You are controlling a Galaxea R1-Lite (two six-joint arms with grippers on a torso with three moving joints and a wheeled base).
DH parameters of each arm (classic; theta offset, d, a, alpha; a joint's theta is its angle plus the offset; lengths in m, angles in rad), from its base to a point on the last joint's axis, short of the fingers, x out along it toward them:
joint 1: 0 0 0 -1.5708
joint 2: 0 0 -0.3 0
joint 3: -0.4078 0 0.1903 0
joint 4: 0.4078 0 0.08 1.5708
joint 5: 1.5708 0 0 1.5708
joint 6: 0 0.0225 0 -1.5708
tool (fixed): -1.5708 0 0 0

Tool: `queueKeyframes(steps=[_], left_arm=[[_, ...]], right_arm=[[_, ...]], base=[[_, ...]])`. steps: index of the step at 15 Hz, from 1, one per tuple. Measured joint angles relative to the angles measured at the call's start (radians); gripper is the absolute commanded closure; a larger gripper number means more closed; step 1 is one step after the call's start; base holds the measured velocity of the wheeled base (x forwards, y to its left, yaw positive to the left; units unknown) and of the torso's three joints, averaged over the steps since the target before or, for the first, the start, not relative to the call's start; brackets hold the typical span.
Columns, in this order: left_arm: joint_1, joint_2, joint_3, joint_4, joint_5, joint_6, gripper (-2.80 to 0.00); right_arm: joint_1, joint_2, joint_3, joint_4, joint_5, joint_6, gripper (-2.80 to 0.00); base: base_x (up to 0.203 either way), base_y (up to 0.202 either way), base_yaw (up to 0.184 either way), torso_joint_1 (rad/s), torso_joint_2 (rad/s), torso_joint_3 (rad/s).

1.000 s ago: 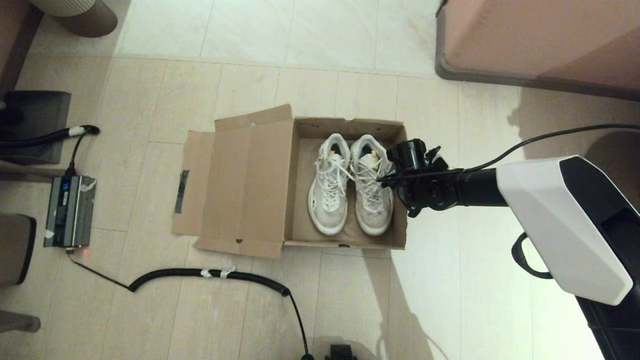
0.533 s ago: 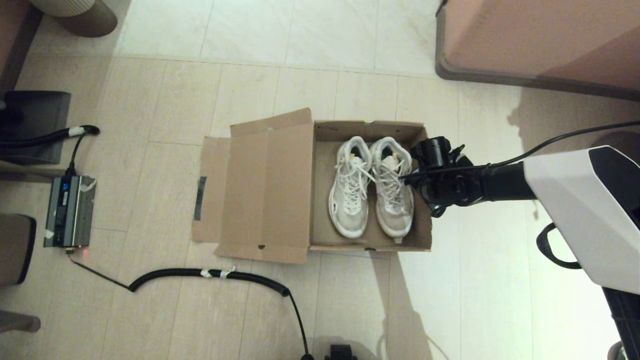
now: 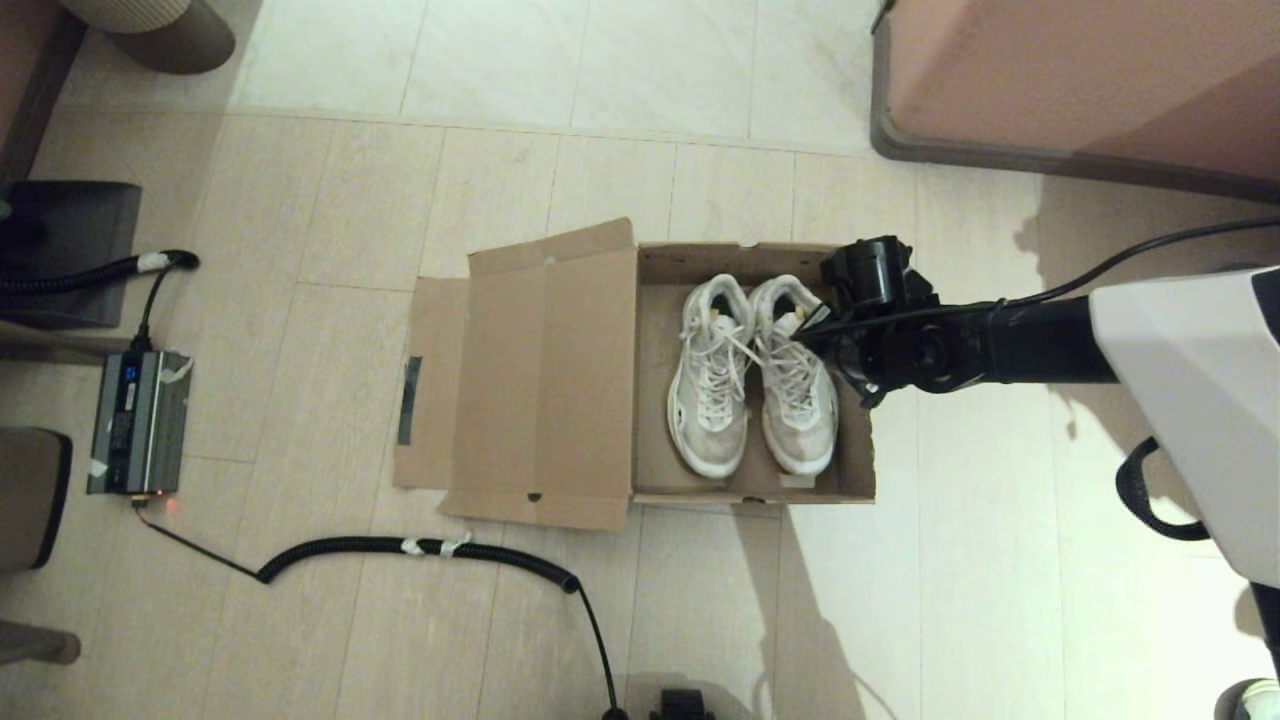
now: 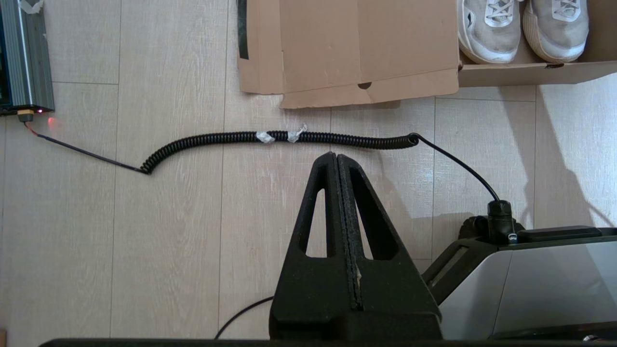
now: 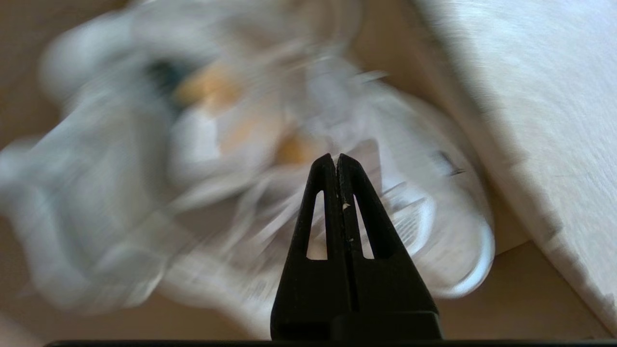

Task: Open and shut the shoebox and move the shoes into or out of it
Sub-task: Put the shoes out of the shoe box

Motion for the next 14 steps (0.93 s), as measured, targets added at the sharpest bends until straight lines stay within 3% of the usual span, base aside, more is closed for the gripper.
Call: queueKeyframes(steps=[2, 3, 6, 9, 12, 14], left_arm=[[0.000, 0.000, 0.000, 0.000, 0.000, 0.000, 0.00], [0.000, 0.000, 0.000, 0.000, 0.000, 0.000, 0.00], [0.000, 0.000, 0.000, 0.000, 0.000, 0.000, 0.00], [0.000, 0.000, 0.000, 0.000, 0.000, 0.000, 0.00], [0.000, 0.000, 0.000, 0.000, 0.000, 0.000, 0.00], [0.000, 0.000, 0.000, 0.000, 0.000, 0.000, 0.00]], right_arm=[[0.017, -0.022, 0.006, 0.000, 0.029, -0.158, 0.00], [0.022, -0.025, 0.003, -0.003, 0.048, -0.225, -2.80], [0.032, -0.022, -0.033, -0.058, 0.111, -0.415, -2.80], [0.057, 0.017, -0.069, -0.216, 0.176, -0.547, -2.80], [0.088, 0.101, -0.118, -0.396, 0.181, -0.663, -2.80], [0.094, 0.147, -0.128, -0.443, 0.162, -0.740, -2.80]], base=[[0.000, 0.000, 0.000, 0.000, 0.00, 0.000], [0.000, 0.000, 0.000, 0.000, 0.00, 0.000], [0.000, 0.000, 0.000, 0.000, 0.00, 0.000], [0.000, 0.000, 0.000, 0.000, 0.00, 0.000], [0.000, 0.000, 0.000, 0.000, 0.00, 0.000], [0.000, 0.000, 0.000, 0.000, 0.00, 0.000]])
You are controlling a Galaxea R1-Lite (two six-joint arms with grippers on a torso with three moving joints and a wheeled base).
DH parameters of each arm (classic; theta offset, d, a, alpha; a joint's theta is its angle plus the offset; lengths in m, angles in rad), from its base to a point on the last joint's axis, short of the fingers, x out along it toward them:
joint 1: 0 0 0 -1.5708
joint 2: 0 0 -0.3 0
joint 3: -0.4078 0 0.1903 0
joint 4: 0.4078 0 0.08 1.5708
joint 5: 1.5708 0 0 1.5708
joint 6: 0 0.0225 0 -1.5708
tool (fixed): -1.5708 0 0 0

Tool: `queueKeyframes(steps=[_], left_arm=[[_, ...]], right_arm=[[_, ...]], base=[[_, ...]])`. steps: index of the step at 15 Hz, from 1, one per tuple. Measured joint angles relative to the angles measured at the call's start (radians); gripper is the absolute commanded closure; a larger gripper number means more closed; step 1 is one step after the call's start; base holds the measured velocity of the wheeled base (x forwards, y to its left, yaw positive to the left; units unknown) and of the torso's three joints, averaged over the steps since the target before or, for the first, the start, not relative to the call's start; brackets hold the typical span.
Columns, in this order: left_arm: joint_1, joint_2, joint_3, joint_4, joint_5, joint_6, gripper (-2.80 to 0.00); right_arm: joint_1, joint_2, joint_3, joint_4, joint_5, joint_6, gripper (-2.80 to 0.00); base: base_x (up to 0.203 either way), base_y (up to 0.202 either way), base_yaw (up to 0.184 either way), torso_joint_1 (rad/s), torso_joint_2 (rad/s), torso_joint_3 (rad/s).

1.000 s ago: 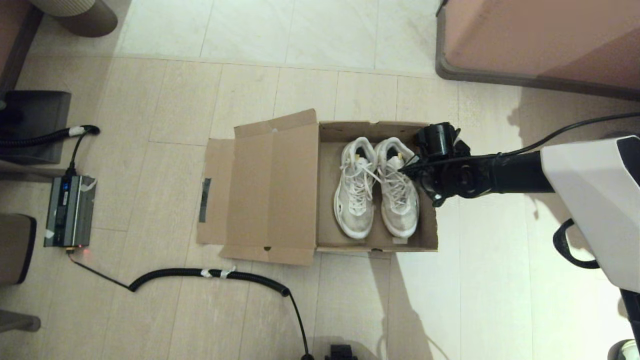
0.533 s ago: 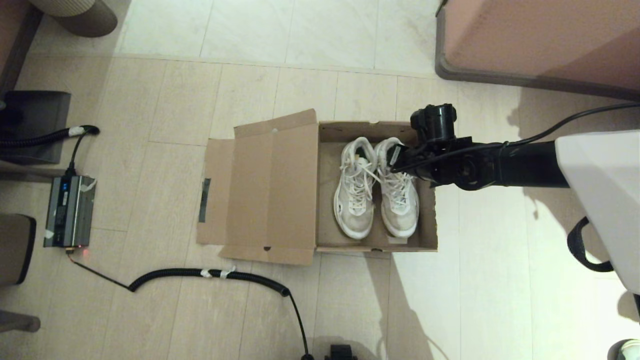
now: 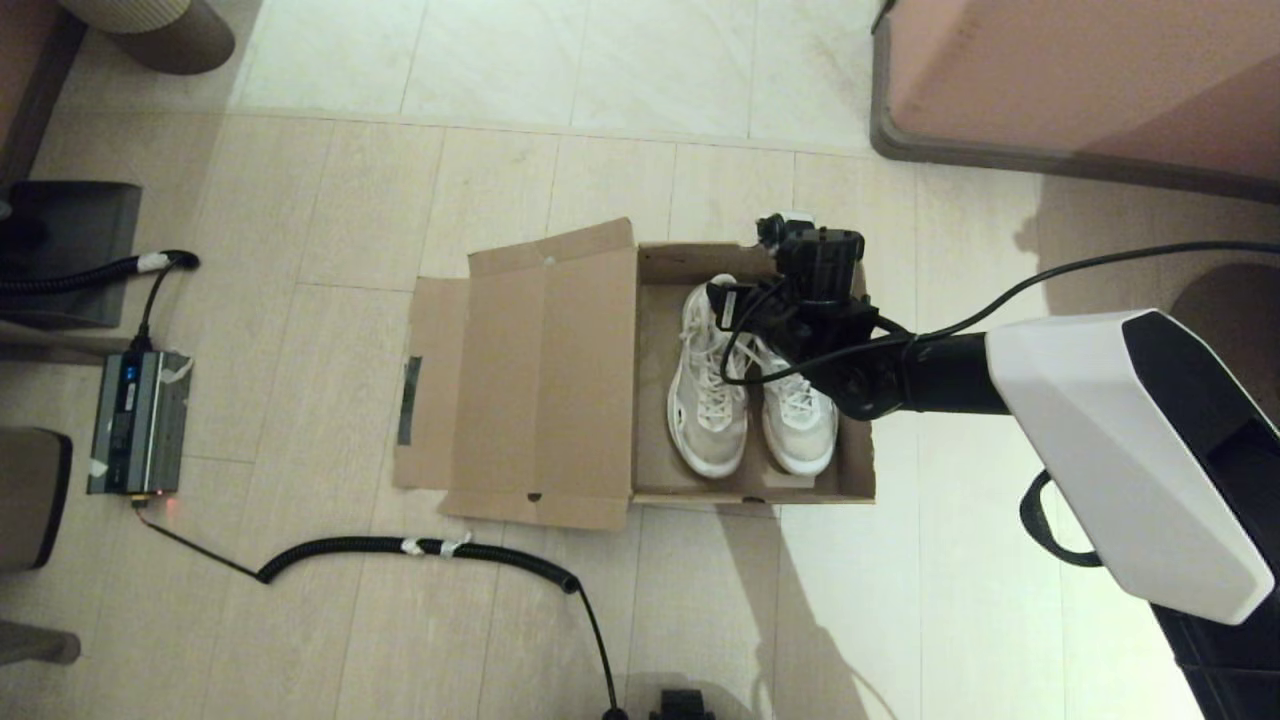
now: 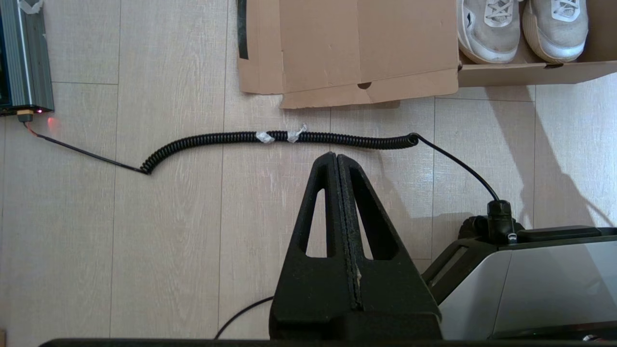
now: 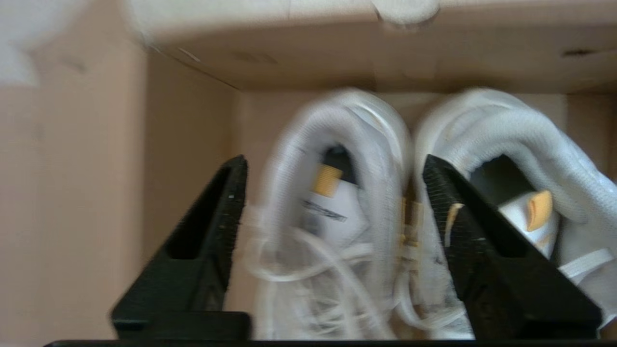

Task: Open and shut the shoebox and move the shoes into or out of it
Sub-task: Put the shoes out of the shoe box

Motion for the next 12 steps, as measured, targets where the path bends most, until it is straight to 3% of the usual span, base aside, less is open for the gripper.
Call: queueKeyframes(steps=[4, 12], left_arm=[[0.000, 0.000, 0.000, 0.000, 0.000, 0.000, 0.00], [0.000, 0.000, 0.000, 0.000, 0.000, 0.000, 0.00]], right_arm=[[0.004, 0.026, 0.000, -0.004, -0.095, -0.024, -2.80], [0.005, -0.037, 0.092, 0.004, -0.105, -0.017, -2.80]], base=[[0.000, 0.000, 0.000, 0.000, 0.00, 0.000], [0.000, 0.000, 0.000, 0.000, 0.00, 0.000]])
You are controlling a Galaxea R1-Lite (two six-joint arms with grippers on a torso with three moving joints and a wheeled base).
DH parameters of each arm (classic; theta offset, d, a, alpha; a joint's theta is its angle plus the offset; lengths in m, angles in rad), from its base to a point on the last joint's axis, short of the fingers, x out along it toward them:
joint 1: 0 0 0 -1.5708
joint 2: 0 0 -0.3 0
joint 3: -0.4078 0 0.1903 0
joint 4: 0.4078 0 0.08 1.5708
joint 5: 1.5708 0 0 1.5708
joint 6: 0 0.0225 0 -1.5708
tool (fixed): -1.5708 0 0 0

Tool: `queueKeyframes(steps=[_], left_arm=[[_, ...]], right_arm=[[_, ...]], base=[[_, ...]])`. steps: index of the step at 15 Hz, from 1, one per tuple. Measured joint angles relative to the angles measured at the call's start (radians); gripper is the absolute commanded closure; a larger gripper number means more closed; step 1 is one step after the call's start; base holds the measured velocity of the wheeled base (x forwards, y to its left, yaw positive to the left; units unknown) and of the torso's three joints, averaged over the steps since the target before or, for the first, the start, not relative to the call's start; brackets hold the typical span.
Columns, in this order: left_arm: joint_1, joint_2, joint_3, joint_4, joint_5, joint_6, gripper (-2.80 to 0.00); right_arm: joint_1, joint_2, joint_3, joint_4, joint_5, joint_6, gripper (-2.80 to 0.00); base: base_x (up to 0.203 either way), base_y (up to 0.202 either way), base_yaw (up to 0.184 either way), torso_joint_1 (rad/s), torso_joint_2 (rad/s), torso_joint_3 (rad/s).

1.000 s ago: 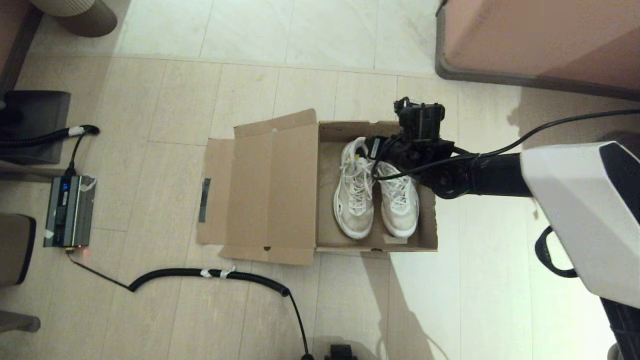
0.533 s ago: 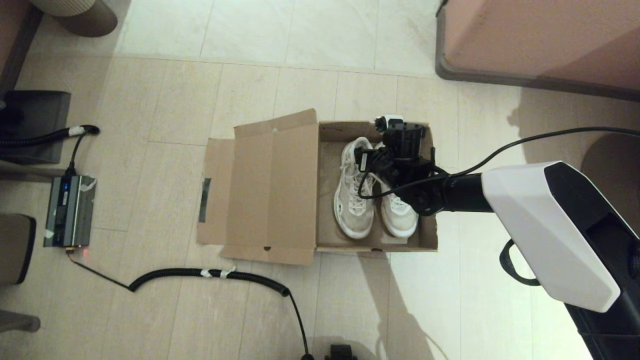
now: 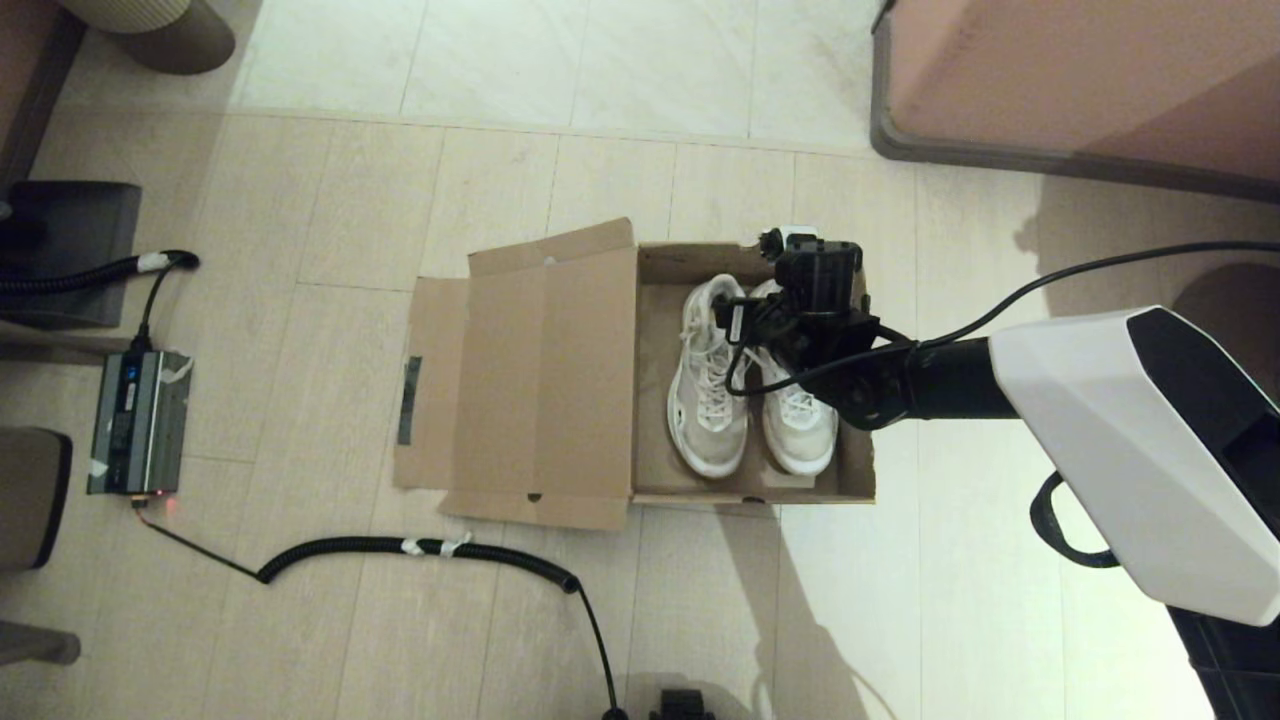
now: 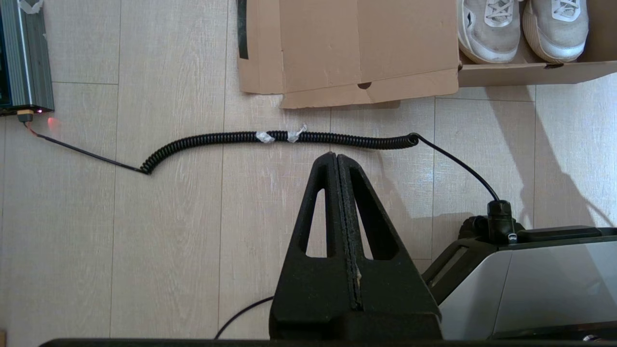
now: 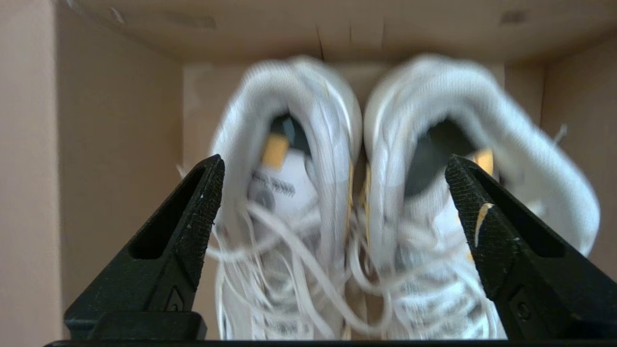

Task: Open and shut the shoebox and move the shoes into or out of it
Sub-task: Put the shoes out of the shoe box

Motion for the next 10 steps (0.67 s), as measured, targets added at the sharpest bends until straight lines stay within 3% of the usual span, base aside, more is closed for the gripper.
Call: queueKeyframes(steps=[5, 10], left_arm=[[0.000, 0.000, 0.000, 0.000, 0.000, 0.000, 0.00], [0.000, 0.000, 0.000, 0.000, 0.000, 0.000, 0.00]], right_arm=[[-0.003, 0.015, 0.050, -0.007, 0.002, 0.017, -2.80], [-0.011, 0.083, -0.022, -0.042, 0.002, 0.028, -2.80]], base=[[0.000, 0.000, 0.000, 0.000, 0.00, 0.000], [0.000, 0.000, 0.000, 0.000, 0.00, 0.000]])
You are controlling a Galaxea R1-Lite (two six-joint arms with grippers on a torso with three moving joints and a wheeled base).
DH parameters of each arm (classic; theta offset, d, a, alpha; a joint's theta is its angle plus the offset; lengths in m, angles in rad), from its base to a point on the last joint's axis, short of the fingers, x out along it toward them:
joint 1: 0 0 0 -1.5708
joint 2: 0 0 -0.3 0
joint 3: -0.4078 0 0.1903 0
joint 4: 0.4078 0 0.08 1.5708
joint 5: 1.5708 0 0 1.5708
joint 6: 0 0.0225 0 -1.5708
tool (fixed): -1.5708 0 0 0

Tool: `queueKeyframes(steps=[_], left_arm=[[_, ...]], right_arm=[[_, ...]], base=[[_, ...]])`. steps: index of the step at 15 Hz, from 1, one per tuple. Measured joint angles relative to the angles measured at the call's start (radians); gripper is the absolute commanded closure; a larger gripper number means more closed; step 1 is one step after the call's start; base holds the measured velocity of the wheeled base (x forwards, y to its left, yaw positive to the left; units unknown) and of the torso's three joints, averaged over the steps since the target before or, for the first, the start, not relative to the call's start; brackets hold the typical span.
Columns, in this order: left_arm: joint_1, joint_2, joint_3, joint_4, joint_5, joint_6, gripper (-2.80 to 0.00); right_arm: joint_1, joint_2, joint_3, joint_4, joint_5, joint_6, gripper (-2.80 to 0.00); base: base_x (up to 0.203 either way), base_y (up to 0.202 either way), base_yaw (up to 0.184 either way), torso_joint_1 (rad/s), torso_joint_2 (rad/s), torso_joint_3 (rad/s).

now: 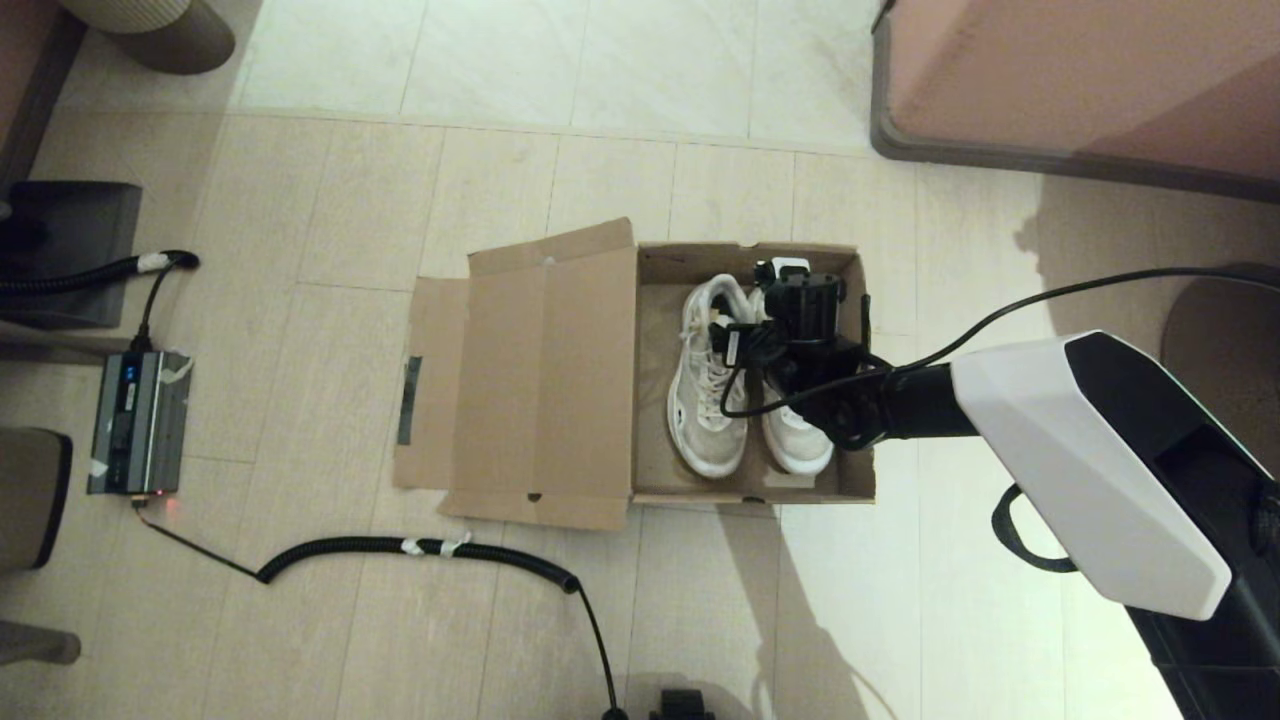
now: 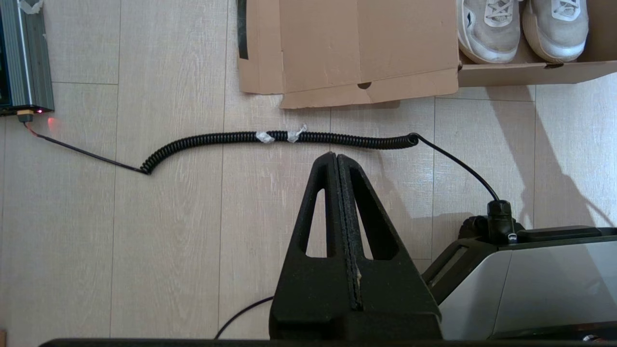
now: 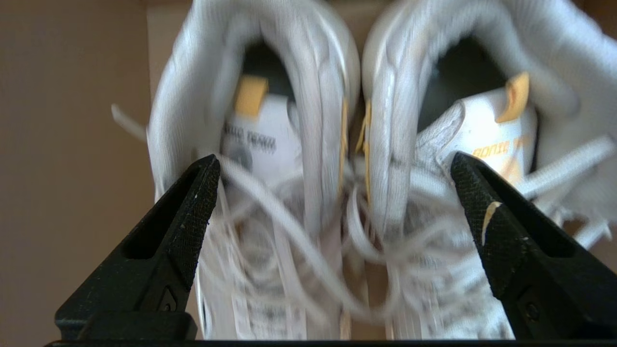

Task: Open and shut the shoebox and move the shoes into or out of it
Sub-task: Put the shoes out of the shoe box

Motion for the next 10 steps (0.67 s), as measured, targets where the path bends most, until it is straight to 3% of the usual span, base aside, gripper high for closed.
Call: queueKeyframes(steps=[2, 8, 9, 10], left_arm=[[0.000, 0.000, 0.000, 0.000, 0.000, 0.000, 0.00], [0.000, 0.000, 0.000, 0.000, 0.000, 0.000, 0.00], [0.000, 0.000, 0.000, 0.000, 0.000, 0.000, 0.00], [0.000, 0.000, 0.000, 0.000, 0.000, 0.000, 0.00]], right_arm=[[-0.001, 0.023, -0.024, -0.074, -0.002, -0.016, -2.80], [-0.002, 0.068, -0.063, -0.088, -0.002, -0.051, -2.80], [-0.002, 0.074, -0.065, -0.089, -0.002, -0.050, 0.00], [-0.002, 0.080, -0.066, -0.088, -0.002, -0.051, 0.00]], base=[[0.000, 0.000, 0.000, 0.000, 0.00, 0.000], [0.000, 0.000, 0.000, 0.000, 0.00, 0.000], [0.000, 0.000, 0.000, 0.000, 0.00, 0.000], [0.000, 0.000, 0.000, 0.000, 0.00, 0.000]])
